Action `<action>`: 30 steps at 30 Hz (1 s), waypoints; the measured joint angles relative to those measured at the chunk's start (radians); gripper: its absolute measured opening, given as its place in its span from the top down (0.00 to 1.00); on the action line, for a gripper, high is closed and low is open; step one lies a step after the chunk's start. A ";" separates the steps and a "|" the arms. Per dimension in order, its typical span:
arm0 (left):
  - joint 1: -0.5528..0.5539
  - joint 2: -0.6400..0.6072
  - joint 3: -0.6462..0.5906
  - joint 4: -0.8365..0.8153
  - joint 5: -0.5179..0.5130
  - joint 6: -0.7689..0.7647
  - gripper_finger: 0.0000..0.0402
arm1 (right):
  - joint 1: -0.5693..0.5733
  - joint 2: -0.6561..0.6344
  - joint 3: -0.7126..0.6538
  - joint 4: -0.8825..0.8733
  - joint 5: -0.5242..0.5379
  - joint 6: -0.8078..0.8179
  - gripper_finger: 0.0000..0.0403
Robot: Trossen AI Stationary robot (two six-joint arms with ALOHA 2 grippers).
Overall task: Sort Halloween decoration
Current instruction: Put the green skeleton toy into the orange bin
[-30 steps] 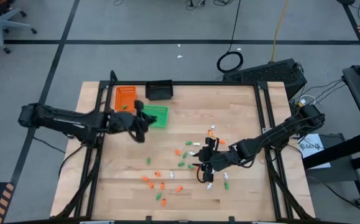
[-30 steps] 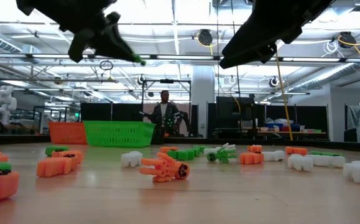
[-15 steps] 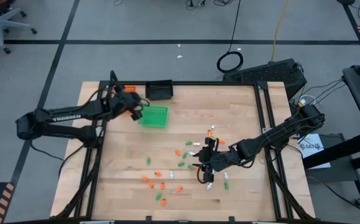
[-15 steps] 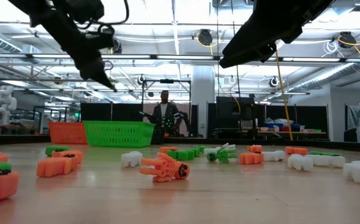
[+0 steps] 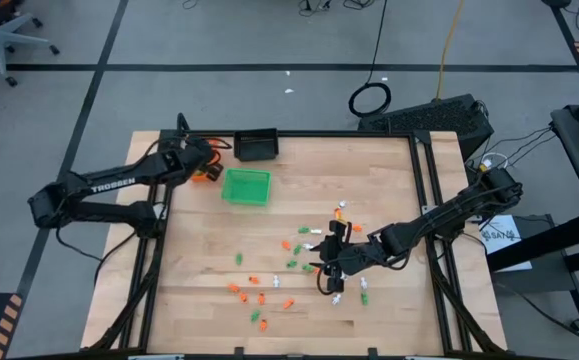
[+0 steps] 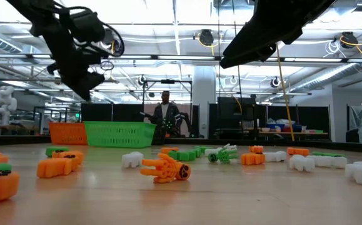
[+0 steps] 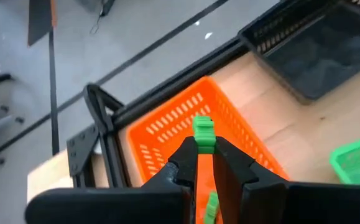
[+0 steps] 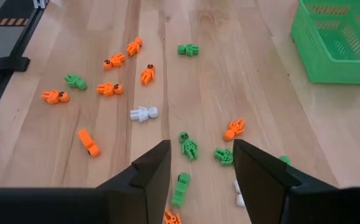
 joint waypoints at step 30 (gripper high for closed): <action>-0.011 0.295 0.000 0.057 -0.083 -0.018 0.92 | 0.000 0.000 0.000 0.015 0.000 -0.023 0.60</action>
